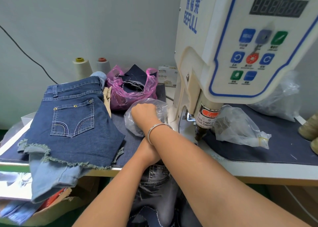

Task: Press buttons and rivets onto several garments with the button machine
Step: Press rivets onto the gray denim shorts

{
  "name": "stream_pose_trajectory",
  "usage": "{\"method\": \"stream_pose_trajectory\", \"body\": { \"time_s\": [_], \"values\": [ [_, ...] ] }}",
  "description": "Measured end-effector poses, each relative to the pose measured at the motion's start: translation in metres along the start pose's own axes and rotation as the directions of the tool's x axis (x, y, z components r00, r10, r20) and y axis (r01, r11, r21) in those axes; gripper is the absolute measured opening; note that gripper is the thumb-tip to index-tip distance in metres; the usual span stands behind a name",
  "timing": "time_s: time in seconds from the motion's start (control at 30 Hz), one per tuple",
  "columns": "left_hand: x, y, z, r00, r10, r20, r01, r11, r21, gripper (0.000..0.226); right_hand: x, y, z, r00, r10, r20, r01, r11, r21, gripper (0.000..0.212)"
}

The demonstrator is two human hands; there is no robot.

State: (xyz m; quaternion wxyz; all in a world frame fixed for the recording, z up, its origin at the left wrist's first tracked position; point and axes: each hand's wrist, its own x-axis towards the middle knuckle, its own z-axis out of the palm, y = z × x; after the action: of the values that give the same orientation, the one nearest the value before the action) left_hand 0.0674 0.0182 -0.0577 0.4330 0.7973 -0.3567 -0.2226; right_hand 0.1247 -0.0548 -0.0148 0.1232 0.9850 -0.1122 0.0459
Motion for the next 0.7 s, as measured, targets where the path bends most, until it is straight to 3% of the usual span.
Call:
{"method": "stream_pose_trajectory", "body": {
  "time_s": [0.37, 0.5, 0.7],
  "values": [
    [-0.005, 0.001, -0.003, 0.993, 0.121, -0.003, -0.121, 0.992, -0.028, 0.037, -0.002, 0.002, 0.001, 0.999, 0.031, 0.008, -0.032, 0.990, 0.139, 0.041],
    [-0.005, 0.003, -0.002, 0.988, 0.156, 0.008, -0.155, 0.985, -0.080, 0.035, -0.004, 0.004, 0.005, 1.000, 0.023, -0.011, -0.020, 0.976, 0.215, 0.033],
    [-0.005, 0.009, -0.001, 0.972, 0.237, 0.001, -0.237, 0.971, -0.041, 0.040, -0.011, 0.012, 0.009, 0.992, 0.017, 0.122, -0.063, 0.922, 0.383, 0.025]
  ]
}}
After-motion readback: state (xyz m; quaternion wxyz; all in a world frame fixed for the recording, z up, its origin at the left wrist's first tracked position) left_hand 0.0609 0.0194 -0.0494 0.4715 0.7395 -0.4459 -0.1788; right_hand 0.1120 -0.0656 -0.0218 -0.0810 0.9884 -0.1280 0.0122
